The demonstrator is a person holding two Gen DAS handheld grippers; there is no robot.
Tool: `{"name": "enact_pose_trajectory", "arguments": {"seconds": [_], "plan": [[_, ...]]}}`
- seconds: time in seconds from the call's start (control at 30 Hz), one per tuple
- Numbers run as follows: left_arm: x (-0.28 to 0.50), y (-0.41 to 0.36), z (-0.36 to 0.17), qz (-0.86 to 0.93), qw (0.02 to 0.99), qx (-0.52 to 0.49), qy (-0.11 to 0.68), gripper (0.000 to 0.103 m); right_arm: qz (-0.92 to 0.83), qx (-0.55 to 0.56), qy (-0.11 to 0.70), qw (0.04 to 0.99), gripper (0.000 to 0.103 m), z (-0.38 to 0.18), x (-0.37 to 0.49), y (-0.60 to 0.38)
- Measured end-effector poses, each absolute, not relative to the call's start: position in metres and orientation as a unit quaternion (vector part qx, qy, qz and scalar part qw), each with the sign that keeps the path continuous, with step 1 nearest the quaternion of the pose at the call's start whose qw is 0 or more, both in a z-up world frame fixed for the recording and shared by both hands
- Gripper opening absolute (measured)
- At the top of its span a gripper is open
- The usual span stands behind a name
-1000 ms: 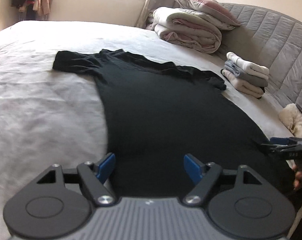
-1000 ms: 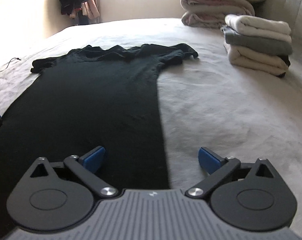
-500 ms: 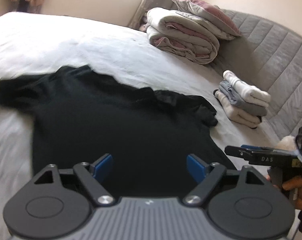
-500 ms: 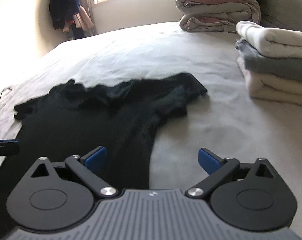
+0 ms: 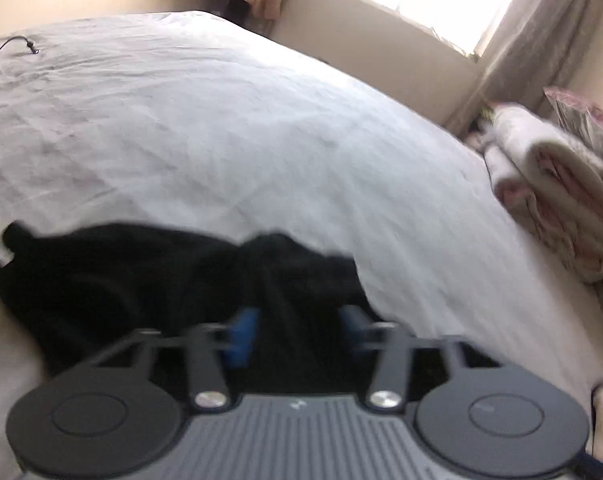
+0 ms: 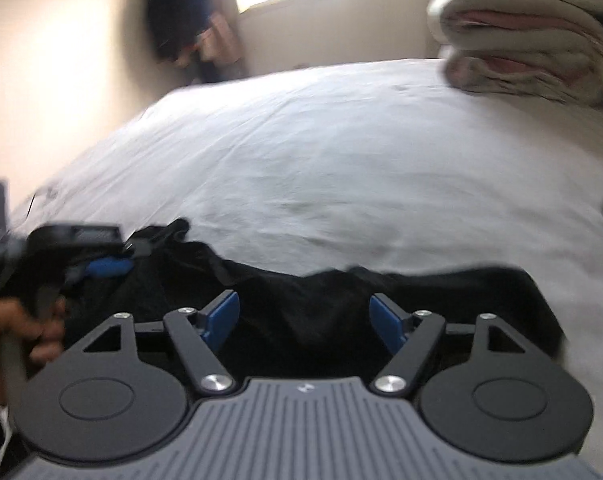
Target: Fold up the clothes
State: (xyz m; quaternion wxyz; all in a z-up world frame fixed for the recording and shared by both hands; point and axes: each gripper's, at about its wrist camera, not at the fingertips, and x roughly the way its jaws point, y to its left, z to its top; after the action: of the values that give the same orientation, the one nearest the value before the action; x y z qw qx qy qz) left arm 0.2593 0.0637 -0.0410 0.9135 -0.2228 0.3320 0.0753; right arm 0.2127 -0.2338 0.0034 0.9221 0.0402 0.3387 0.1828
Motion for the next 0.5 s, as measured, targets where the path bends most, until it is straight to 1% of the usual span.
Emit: {"name": "enact_pose_trajectory", "arguments": {"seconds": [0.07, 0.1, 0.13, 0.2, 0.27, 0.3, 0.37, 0.5], "plan": [[0.272, 0.064, -0.037, 0.069, 0.917, -0.195, 0.341, 0.029, 0.202, 0.01, 0.352, 0.914, 0.075, 0.008, 0.229, -0.222], [0.277, 0.062, -0.033, 0.062, 0.92, -0.172, 0.346, 0.031, 0.211, 0.0, 0.357, 0.91, 0.075, 0.01, 0.235, -0.217], [0.282, 0.06, -0.028, 0.055, 0.923, -0.148, 0.35, 0.038, 0.214, -0.015, 0.358, 0.909, 0.075, 0.009, 0.24, -0.212], [0.291, 0.055, -0.022, 0.04, 0.929, -0.092, 0.357, 0.046, 0.22, -0.044, 0.36, 0.906, 0.075, 0.008, 0.249, -0.2], [0.293, 0.052, -0.027, 0.023, 0.933, -0.072, 0.353, 0.046, 0.209, -0.081, 0.362, 0.905, 0.074, -0.004, 0.252, -0.186], [0.295, 0.05, -0.03, 0.015, 0.934, -0.064, 0.35, 0.046, 0.19, -0.098, 0.362, 0.907, 0.072, -0.012, 0.251, -0.181], [0.297, 0.048, -0.036, -0.001, 0.937, -0.049, 0.345, 0.046, 0.159, -0.129, 0.362, 0.91, 0.071, -0.029, 0.249, -0.172], [0.303, 0.053, -0.045, -0.016, 0.938, -0.069, 0.338, 0.046, 0.156, -0.137, 0.368, 0.906, 0.068, -0.032, 0.251, -0.179]]}}
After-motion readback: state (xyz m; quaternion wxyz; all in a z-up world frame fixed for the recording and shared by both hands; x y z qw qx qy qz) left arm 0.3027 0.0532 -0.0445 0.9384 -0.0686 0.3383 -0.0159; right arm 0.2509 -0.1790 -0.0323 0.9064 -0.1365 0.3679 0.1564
